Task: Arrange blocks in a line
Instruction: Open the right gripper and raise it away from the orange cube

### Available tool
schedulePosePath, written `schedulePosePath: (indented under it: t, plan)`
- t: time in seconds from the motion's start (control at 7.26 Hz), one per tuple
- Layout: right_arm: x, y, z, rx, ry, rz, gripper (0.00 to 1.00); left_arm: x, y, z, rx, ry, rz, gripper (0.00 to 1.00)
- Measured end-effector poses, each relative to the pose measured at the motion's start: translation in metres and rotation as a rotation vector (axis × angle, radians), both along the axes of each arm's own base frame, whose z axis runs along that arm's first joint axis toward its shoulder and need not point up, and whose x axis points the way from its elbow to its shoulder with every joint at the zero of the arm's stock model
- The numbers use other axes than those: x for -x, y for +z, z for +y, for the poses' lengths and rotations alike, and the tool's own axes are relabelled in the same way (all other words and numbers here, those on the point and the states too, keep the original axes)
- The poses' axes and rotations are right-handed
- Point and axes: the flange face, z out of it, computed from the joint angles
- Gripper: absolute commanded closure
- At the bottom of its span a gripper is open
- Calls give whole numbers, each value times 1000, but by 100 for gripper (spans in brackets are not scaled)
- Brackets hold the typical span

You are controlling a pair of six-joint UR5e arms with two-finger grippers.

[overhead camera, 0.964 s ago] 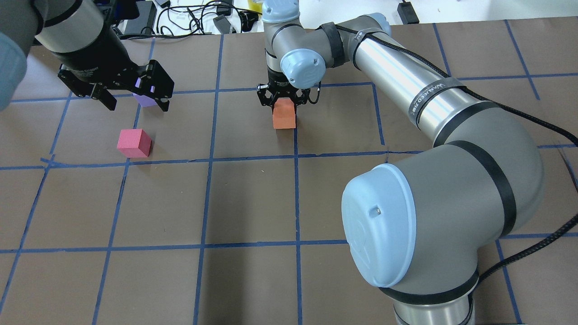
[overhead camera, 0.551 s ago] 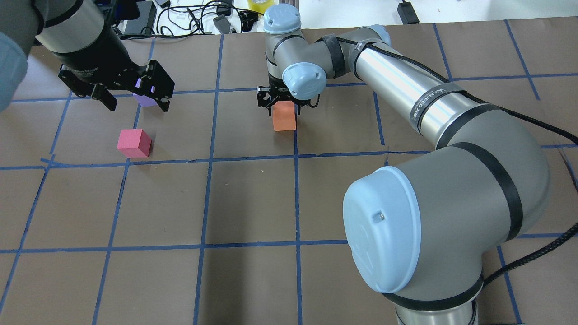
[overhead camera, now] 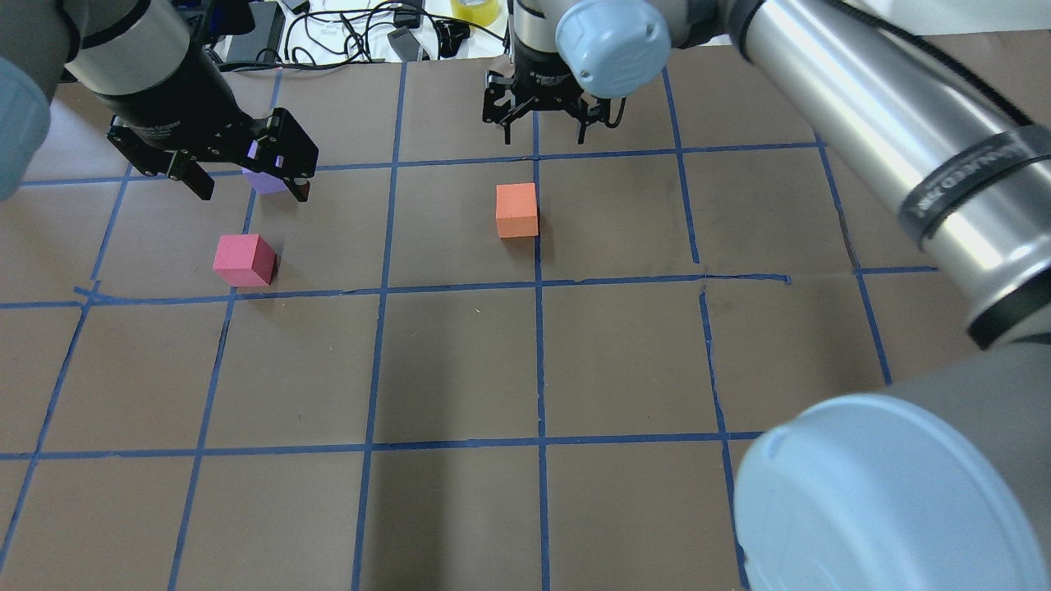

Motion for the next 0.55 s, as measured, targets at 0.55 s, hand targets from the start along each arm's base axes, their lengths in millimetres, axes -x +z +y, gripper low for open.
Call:
schedulePosePath:
  t: [0.55]
  plan:
    - [120, 95, 121, -26, 19, 5, 0, 4, 0, 0, -1, -7, 21, 0]
